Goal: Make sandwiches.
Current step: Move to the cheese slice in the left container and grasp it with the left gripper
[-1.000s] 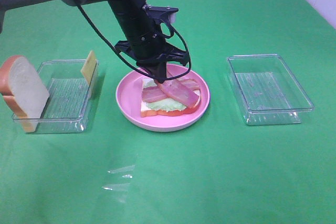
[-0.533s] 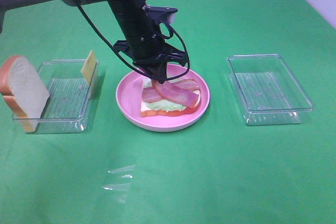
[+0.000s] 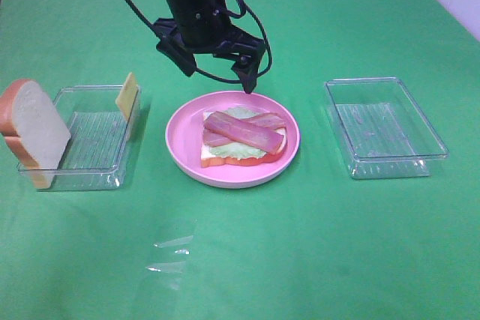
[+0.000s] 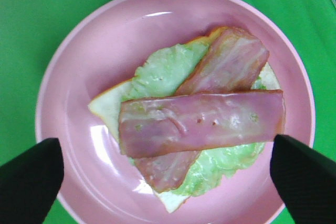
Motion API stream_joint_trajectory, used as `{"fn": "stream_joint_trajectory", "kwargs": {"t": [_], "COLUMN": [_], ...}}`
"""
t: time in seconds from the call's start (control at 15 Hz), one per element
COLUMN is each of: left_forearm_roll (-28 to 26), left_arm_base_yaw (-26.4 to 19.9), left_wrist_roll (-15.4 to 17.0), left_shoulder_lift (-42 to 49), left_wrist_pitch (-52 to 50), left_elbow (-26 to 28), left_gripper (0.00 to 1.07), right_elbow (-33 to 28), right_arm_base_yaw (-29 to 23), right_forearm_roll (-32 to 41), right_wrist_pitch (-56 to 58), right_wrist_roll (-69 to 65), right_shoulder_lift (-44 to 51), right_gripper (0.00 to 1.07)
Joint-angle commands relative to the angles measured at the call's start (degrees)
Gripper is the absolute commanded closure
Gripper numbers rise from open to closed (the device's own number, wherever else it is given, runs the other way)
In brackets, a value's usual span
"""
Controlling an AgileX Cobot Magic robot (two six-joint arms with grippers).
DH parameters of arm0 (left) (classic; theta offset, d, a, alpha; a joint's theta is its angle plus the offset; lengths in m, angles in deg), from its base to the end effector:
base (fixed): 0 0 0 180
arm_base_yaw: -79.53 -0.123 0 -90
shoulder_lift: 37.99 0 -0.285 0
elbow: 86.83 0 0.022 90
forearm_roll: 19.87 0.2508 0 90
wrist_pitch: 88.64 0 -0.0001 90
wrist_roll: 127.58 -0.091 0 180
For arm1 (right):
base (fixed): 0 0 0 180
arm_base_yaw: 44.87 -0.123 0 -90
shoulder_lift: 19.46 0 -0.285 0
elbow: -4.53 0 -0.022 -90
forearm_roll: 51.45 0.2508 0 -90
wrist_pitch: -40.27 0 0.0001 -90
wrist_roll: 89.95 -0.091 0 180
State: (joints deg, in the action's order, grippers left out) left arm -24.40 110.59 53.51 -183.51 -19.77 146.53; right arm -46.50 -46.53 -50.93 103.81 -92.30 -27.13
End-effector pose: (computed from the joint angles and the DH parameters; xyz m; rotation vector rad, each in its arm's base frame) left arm 0.4385 -0.2719 0.2111 0.7110 2.7449 -0.2382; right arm -0.0027 0.0007 0.2615 0.0124 2.1339 0.0522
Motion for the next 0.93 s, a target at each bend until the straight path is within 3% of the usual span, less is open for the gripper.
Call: {"fn": "stream_joint_trajectory", "kwargs": {"t": [0.07, 0.33, 0.6, 0.73, 0.93], "left_forearm_roll": [4.5, 4.9, 3.7, 1.1, 0.8], "left_arm_base_yaw": [-0.7, -5.4, -14.3, -15.8, -15.0], "left_wrist_roll": [2.6, 4.6, 5.3, 4.2, 4.0], "left_shoulder_lift": [2.5, 7.8, 13.6, 13.6, 11.7], "left_wrist_pitch": [6.5, 6.5, 6.5, 6.5, 4.0], "left_elbow": [0.9, -1.8, -11.9, -16.4, -18.3], "left_gripper": [0.05, 0.05, 0.06, 0.06, 0.07], "right_elbow": [-0.1, -0.1, -0.1, -0.1, -0.1], "right_arm_base_yaw": [0.4, 0.4, 0.4, 0.4, 0.4], "right_forearm_roll": [0.3, 0.3, 0.3, 0.3, 0.3], "right_wrist_pitch": [-0.1, -0.1, -0.1, -0.1, -0.1], "right_wrist_roll": [0.4, 0.3, 0.3, 0.3, 0.3], "right_shoulder_lift": [1.8, 1.8, 1.8, 1.8, 1.8], "right_gripper": [0.18, 0.18, 0.18, 0.18, 0.18]}}
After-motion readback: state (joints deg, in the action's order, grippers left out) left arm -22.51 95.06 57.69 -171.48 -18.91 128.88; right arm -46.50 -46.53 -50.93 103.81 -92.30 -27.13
